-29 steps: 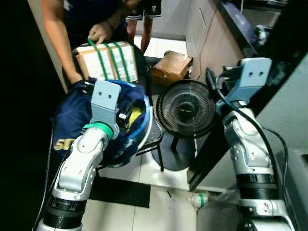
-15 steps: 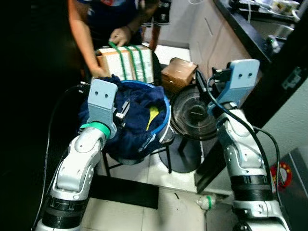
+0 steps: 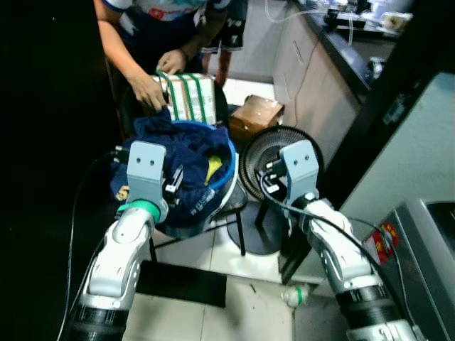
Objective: Clothes washing
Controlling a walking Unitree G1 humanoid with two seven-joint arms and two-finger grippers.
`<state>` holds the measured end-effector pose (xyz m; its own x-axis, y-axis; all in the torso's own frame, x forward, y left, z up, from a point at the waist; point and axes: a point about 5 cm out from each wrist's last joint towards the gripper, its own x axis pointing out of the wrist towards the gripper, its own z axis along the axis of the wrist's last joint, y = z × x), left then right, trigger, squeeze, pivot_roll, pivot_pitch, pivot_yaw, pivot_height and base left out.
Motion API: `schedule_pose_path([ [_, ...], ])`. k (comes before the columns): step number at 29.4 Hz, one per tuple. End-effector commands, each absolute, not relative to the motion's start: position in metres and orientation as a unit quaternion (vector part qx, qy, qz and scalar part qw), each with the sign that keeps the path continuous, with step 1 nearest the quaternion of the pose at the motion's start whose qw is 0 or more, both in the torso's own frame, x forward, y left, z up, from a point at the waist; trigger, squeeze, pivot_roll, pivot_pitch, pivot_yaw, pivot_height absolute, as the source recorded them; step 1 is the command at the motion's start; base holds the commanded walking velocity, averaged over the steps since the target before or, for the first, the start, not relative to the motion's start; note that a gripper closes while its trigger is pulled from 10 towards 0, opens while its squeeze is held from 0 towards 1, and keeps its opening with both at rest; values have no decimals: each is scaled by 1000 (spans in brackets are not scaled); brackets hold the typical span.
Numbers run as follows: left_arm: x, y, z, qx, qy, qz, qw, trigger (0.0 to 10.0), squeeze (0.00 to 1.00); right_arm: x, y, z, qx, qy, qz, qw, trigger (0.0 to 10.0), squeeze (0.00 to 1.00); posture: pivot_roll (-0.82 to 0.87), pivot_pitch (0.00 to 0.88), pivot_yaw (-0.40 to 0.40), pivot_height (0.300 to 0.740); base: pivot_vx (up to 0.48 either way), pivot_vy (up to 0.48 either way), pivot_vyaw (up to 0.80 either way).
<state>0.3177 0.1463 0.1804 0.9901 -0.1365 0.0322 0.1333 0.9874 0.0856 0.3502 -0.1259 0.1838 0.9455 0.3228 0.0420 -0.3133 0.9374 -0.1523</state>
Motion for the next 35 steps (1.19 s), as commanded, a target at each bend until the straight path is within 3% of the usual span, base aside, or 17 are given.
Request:
schedule_pose_path([
  [1,317,146,177,41,-16,-65,997,10000,0,349,-131,172,-67,-14,152,986,10000,0,30,19,-36,740,0,0,0],
  [35,318,136,182,4,-48,-61,997,10000,0,342,-130,169,-54,-25,144,988,10000,0,22,36,-42,740,0,0,0],
])
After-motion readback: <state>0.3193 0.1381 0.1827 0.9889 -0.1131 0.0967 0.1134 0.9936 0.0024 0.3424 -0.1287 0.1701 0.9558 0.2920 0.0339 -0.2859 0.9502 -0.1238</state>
